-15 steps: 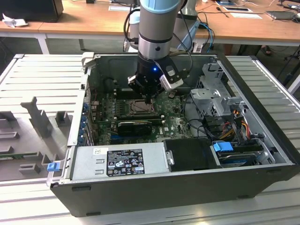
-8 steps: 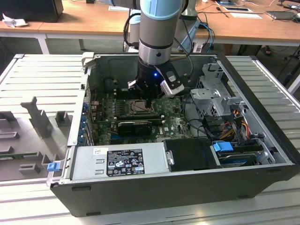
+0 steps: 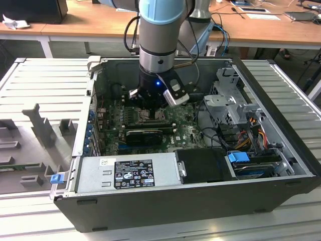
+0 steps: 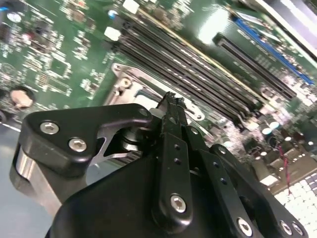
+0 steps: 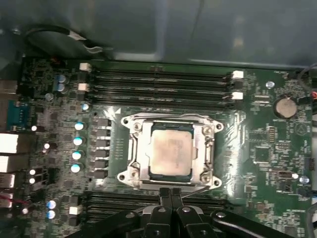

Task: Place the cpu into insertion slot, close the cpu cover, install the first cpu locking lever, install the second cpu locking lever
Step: 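Install the second cpu locking lever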

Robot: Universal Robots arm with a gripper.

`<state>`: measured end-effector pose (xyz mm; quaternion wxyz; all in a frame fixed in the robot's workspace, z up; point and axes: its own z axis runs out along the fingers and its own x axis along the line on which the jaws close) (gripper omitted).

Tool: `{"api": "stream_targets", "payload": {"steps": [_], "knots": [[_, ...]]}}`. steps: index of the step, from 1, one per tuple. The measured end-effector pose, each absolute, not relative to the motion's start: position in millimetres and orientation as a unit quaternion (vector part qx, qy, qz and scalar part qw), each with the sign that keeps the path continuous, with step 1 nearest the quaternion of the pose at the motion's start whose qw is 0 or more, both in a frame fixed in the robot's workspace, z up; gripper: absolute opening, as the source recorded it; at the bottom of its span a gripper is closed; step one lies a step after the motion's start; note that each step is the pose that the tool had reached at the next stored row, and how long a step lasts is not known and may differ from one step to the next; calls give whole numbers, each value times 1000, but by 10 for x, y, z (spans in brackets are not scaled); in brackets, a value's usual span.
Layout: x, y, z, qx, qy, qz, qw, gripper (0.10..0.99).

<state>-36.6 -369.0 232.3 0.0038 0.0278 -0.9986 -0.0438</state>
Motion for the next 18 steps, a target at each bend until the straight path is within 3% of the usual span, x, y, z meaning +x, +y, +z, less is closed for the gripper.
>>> {"api": "stream_targets", "payload": {"steps": [6,18], "knots": [[-486,-3754,2302,31,-998,-53,4,106],[-578,-3911,2289,31,-994,-100,2,106]]}}
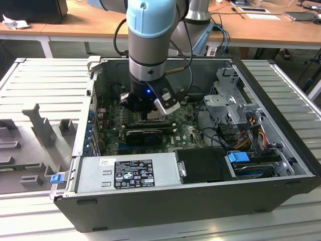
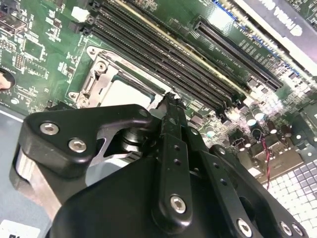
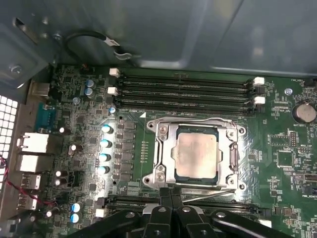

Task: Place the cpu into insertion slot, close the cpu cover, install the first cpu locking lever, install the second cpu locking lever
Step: 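Install the second cpu locking lever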

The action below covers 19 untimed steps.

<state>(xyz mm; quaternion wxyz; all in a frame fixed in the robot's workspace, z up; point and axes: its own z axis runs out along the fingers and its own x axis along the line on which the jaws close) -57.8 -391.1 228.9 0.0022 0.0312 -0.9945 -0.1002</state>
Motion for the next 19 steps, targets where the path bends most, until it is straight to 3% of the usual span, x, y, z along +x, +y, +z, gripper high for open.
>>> {"api": "stream_targets", "payload": {"steps": [19], "knots": [[-693,-3949,2033,32,-993,-118,2,106]]}}
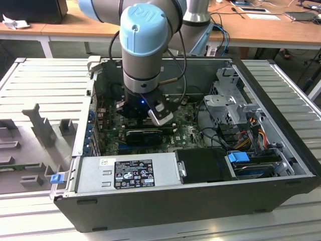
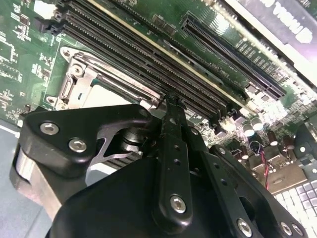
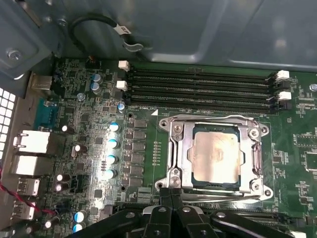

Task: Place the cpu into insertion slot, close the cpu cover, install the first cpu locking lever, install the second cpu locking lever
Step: 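Install the second cpu locking lever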

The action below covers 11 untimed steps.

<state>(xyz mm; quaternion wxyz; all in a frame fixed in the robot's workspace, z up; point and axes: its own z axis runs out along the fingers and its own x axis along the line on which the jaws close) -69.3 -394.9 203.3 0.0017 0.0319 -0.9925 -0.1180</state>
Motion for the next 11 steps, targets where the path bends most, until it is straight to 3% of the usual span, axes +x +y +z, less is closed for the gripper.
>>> {"api": "stream_targets", "payload": {"steps": [11], "knots": [[-723,-3992,1953,32,-988,-151,1,106]]}}
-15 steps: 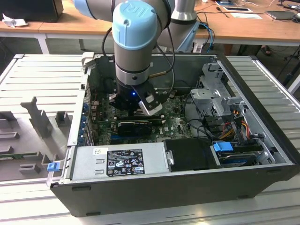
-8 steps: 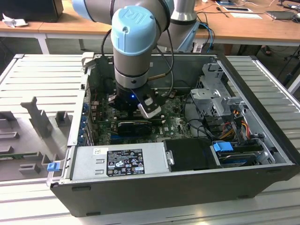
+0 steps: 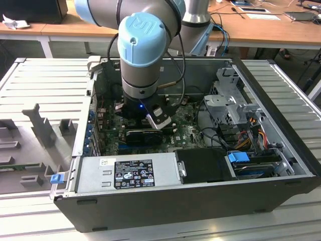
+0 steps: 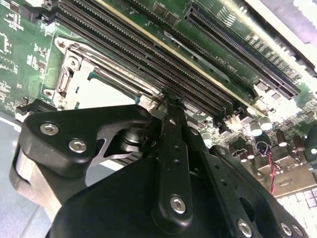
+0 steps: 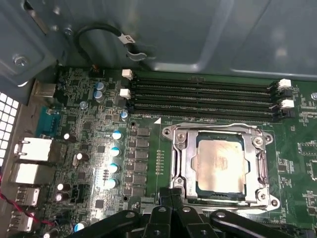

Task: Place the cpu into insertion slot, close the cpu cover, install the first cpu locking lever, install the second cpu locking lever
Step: 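Install the second cpu locking lever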

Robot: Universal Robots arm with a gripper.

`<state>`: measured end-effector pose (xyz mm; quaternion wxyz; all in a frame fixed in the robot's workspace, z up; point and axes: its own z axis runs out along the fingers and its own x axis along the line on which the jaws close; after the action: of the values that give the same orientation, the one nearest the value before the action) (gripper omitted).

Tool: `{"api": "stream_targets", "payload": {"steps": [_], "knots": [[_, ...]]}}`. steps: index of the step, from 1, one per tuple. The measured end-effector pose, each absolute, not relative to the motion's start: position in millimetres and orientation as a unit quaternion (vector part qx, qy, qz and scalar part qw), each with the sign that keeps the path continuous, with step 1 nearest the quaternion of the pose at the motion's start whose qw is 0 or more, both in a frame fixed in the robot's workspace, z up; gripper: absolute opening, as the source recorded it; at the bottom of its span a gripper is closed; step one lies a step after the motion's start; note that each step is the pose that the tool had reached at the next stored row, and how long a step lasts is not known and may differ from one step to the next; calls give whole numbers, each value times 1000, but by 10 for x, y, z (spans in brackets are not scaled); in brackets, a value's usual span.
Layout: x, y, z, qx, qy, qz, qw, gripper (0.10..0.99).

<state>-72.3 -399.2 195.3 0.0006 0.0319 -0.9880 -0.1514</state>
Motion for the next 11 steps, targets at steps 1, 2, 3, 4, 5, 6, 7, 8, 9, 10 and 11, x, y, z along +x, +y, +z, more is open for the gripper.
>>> {"api": "stream_targets", "payload": {"steps": [1,2,3,4,5,6,7,8,9,10,11], "knots": [[-737,-3993,1944,32,-988,-153,1,106],[-748,-3993,1998,32,-988,-154,0,106],[-748,-3993,2062,32,-988,-153,0,106],[-749,-3993,2101,32,-988,-153,1,106],[-750,-3989,2154,32,-988,-153,1,106],[-750,-3983,2179,32,-988,-153,1,106],[-749,-3974,2217,32,-988,-153,1,106],[-749,-3973,2239,32,-988,-153,1,106],[-749,-3973,2271,32,-988,-153,1,106],[-749,-3973,2310,32,-988,-153,1,106],[-749,-3973,2329,32,-988,-153,1,106]]}}
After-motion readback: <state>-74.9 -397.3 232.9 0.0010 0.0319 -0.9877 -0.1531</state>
